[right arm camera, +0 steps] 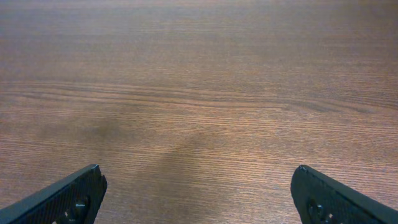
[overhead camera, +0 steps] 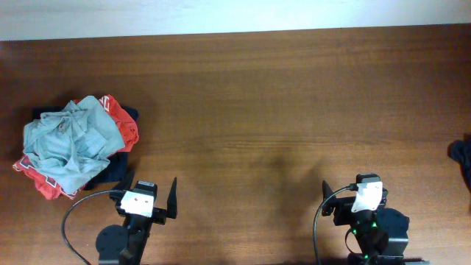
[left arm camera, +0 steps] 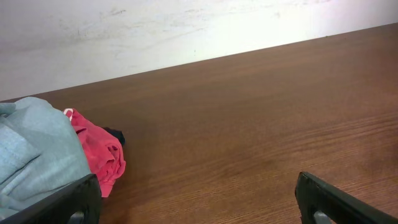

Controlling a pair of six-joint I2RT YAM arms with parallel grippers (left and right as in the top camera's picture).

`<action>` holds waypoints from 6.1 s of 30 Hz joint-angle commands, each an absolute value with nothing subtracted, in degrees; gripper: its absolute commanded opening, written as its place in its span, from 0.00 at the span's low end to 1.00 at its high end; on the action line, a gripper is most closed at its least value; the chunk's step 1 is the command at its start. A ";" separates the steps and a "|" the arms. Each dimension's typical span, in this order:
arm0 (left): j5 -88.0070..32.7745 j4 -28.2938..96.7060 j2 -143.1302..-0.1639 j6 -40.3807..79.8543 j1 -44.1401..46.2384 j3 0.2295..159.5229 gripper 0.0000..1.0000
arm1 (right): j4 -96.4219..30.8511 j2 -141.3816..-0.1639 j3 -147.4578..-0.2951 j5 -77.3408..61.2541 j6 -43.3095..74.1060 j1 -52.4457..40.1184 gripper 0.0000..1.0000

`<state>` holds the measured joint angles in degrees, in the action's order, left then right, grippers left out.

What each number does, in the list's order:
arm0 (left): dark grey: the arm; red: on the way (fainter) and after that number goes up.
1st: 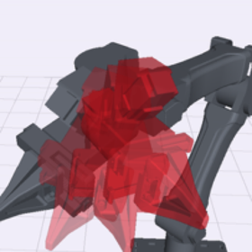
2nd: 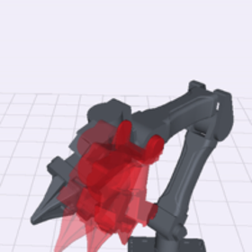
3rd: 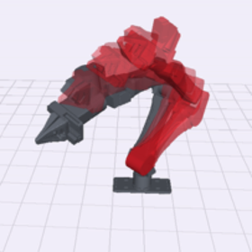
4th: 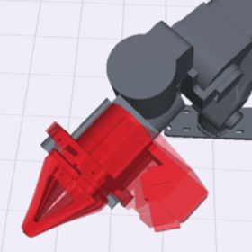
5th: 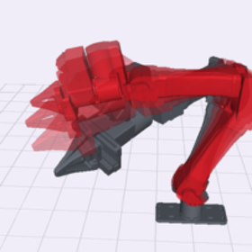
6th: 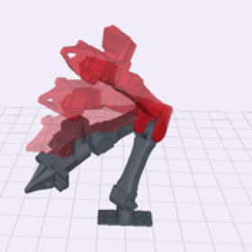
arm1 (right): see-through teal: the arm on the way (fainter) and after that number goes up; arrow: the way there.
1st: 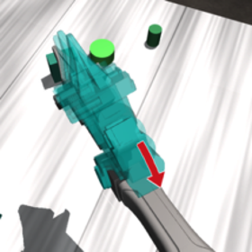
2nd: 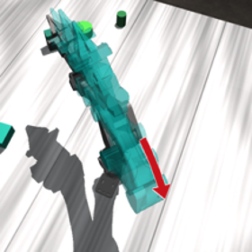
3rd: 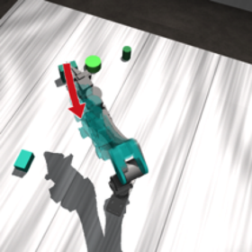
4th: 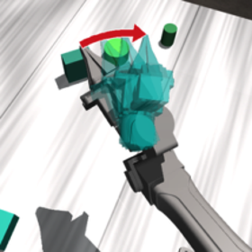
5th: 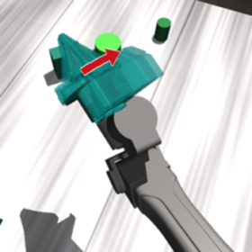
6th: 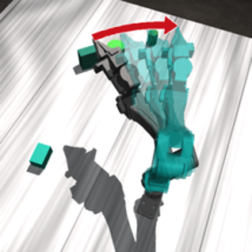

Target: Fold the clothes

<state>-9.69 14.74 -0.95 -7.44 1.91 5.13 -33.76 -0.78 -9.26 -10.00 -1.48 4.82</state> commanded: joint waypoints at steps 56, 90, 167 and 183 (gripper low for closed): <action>-17.39 47.33 -72.90 -3.22 2.11 75.68 0.99 | -56.07 -58.67 -66.52 -17.82 3.46 3.29 0.99; -21.74 49.12 -90.37 -3.20 2.11 75.96 0.99 | -48.97 -93.25 -72.05 -0.84 30.76 68.97 1.00; -21.87 58.81 -89.65 -4.82 2.26 87.18 0.98 | -65.76 -83.02 -97.36 10.50 15.40 -4.75 0.04; -21.56 58.57 -89.60 -6.98 2.20 87.59 0.99 | -61.93 -72.75 -102.78 17.15 12.01 -0.54 0.04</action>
